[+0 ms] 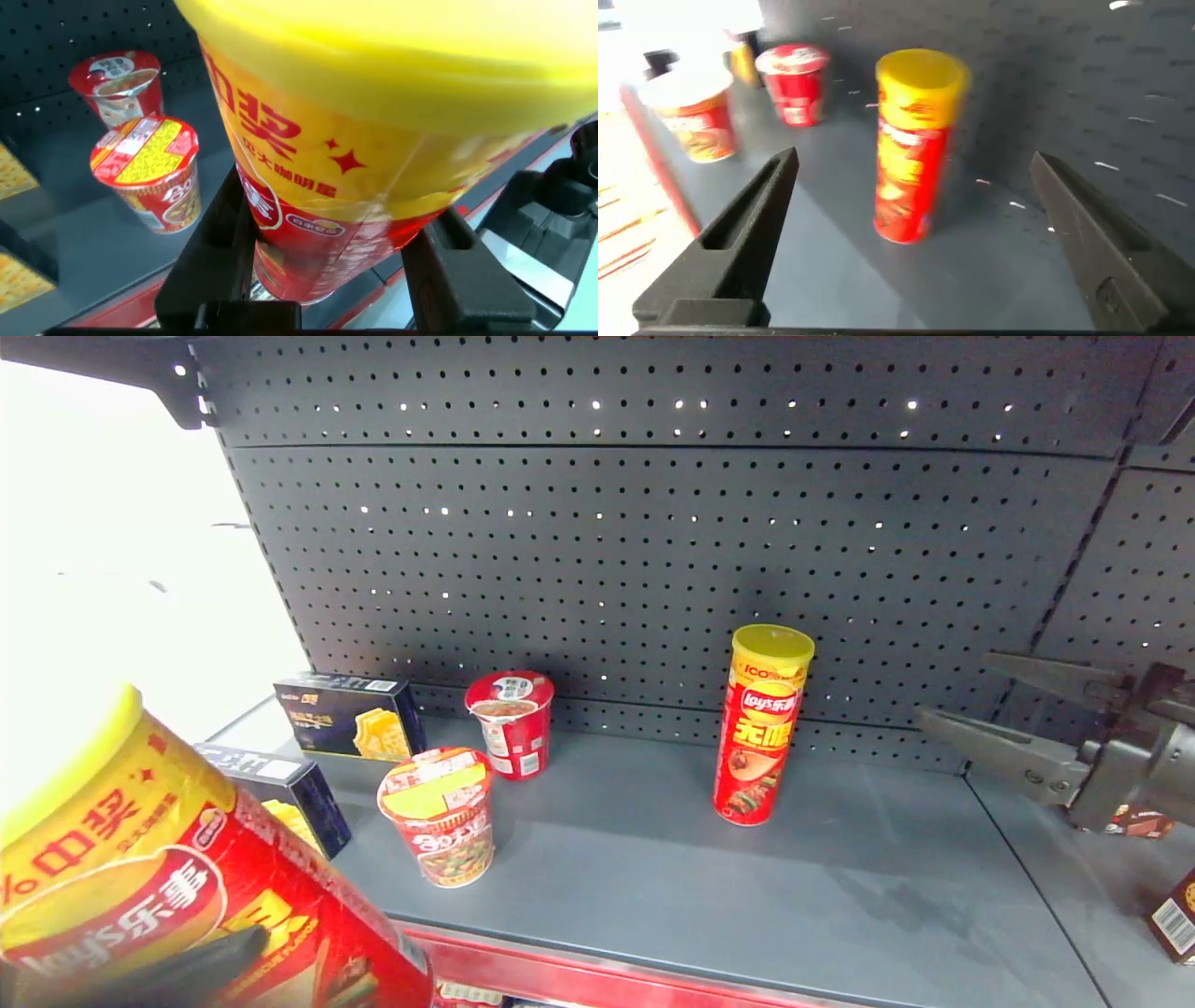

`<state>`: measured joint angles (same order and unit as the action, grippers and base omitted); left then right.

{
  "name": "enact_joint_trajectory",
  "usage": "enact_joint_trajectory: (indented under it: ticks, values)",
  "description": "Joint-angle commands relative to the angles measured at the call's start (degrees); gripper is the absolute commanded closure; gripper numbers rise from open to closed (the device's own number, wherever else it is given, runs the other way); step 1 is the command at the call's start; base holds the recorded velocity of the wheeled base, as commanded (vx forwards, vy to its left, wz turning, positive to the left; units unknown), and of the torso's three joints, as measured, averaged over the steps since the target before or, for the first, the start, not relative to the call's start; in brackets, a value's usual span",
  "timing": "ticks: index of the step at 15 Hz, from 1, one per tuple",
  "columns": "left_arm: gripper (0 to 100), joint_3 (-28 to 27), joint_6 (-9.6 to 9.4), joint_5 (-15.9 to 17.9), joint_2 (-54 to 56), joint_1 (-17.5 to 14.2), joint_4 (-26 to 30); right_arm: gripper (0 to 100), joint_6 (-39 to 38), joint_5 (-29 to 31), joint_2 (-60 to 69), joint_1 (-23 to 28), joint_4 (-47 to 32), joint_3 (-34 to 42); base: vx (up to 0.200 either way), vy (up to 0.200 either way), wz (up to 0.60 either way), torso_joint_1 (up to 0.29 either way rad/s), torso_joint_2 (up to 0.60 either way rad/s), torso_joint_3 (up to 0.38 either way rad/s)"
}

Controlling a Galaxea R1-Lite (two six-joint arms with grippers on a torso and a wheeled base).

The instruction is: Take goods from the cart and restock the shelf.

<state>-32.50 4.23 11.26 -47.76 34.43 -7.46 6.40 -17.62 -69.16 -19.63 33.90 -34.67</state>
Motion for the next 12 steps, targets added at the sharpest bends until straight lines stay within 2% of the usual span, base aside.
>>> enact_joint_trajectory:
  ticks: [1,3,4,6,10,12]
  values:
    - [100,-3.01,0.16,-0.01,-5.24,0.29,-0.19,0,0.10,-6.99,-6.60,2.22,1.52,-1.37,0.000,0.000,0.00,0.000,0.00,0.000]
    - [100,-3.36,0.34,0.25,-5.41,0.29,-0.80,0,0.37,-10.95,-8.71,3.19,1.69,-2.77,0.000,0.000,0.00,0.000,0.00,0.000]
    - [100,-3.36,1.39,2.53,-5.32,-0.24,-1.15,0,0.37,-12.88,-10.38,3.72,1.34,-4.62,0.000,0.000,0.00,0.000,0.00,0.000]
    - [100,-3.45,2.01,4.47,-5.50,-1.38,-1.33,0,0.46,-14.20,-13.28,5.04,1.17,-7.17,0.000,0.000,0.00,0.000,0.00,0.000]
    - [100,-3.89,2.19,4.47,-6.20,-1.64,-2.30,0,2.39,-23.61,-19.61,7.59,1.87,-10.42,0.000,0.000,0.00,0.000,0.00,0.000]
    - [100,-3.89,2.36,4.47,-6.11,-2.08,-2.38,0,3.09,-25.01,-22.34,8.29,2.13,-12.26,0.000,0.000,0.00,0.000,0.00,0.000]
